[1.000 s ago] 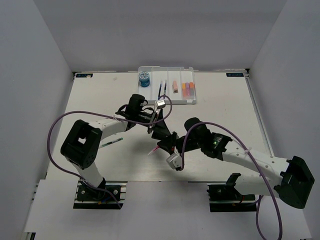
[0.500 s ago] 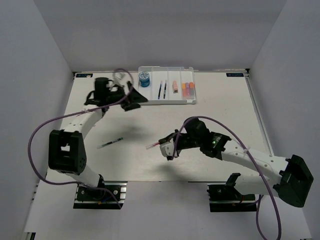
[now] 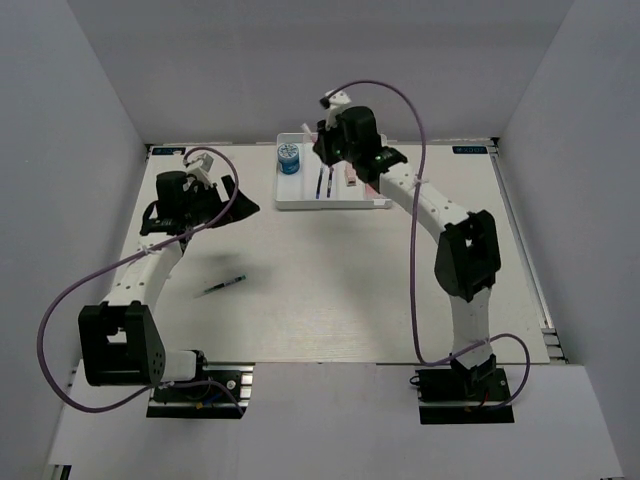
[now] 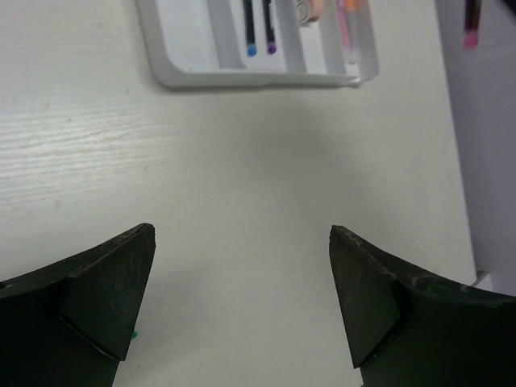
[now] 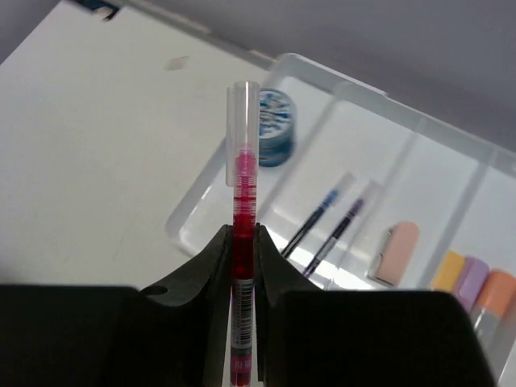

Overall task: Sort the stationery into containers
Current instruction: Place the pen in the storage box, then pick up the pen from the center of the board.

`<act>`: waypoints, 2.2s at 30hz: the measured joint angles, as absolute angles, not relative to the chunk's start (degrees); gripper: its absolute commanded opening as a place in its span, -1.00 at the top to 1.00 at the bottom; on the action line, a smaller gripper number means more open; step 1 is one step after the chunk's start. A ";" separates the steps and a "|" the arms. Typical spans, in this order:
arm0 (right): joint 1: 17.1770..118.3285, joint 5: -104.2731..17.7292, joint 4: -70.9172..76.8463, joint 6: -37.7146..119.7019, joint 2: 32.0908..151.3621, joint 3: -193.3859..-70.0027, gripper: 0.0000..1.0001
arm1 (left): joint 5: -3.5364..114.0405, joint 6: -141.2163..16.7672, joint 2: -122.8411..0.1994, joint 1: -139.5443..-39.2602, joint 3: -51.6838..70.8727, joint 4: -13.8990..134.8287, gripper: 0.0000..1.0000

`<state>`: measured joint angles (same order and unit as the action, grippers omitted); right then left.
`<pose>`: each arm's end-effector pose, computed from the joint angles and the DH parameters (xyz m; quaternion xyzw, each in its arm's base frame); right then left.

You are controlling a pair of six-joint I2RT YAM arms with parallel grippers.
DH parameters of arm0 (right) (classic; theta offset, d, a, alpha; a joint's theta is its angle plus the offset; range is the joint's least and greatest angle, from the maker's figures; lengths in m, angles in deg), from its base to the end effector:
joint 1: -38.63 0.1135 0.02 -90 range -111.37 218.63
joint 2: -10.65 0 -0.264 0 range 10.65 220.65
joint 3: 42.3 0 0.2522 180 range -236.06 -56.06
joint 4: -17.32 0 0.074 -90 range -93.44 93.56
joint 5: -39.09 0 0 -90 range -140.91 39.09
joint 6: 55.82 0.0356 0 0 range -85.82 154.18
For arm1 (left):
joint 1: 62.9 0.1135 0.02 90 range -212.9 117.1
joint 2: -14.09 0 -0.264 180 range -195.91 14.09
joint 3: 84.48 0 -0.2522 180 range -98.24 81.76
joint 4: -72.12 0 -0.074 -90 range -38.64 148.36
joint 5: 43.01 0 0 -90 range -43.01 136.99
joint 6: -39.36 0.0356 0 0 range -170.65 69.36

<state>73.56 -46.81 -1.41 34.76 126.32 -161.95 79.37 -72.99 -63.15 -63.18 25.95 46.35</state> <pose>0.4018 0.2837 0.3411 -0.2546 0.7498 0.2130 0.5724 0.2984 -0.0205 0.2800 -0.0322 0.8554 -0.3300 0.3980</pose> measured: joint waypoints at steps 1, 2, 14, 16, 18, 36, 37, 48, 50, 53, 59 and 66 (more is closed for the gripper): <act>72.06 -48.87 -1.87 38.69 128.23 -163.87 1.00 | 78.96 -71.81 -62.16 -63.13 27.22 45.65 -0.96; 71.03 -50.71 -2.79 41.95 130.04 -166.08 1.00 | 78.65 -70.92 -61.16 -63.07 28.36 44.93 -0.96; 70.48 -60.41 -3.84 68.72 147.74 -175.96 1.00 | 77.82 -68.49 -56.59 -63.07 33.08 43.42 -0.96; 70.64 -61.22 -3.69 70.52 149.36 -175.96 1.00 | 77.82 -68.45 -56.59 -63.04 33.12 43.33 -0.96; 70.64 -62.05 -3.12 71.67 150.85 -175.98 1.00 | 77.84 -68.29 -56.57 -63.04 33.16 43.36 -0.96; 71.01 -63.21 3.77 72.66 157.43 -178.86 0.16 | 77.97 -61.78 -56.70 -63.07 33.23 37.67 -0.96; 71.01 -63.21 3.83 72.66 157.43 -178.89 0.16 | 78.08 -60.54 -57.35 -63.07 32.57 36.58 -0.96; 70.68 -60.91 3.16 68.46 152.31 -173.68 0.15 | 75.48 -25.98 -58.67 -62.96 26.56 18.81 -0.72; 70.39 -59.58 2.98 66.36 148.14 -170.78 0.13 | 72.20 -19.33 -54.58 -62.96 30.45 17.13 -0.71; 69.67 -56.87 2.74 61.84 138.39 -164.26 0.08 | 67.15 -11.03 -48.96 -62.96 37.16 14.53 -0.64; 67.60 -48.54 2.19 50.30 117.56 -153.36 0.05 | 61.25 -4.52 -49.31 -62.59 43.48 13.67 -0.61; 65.76 -35.23 -1.06 37.16 102.48 -139.19 0.12 | 59.66 0.14 -54.73 -58.76 43.85 17.11 -0.53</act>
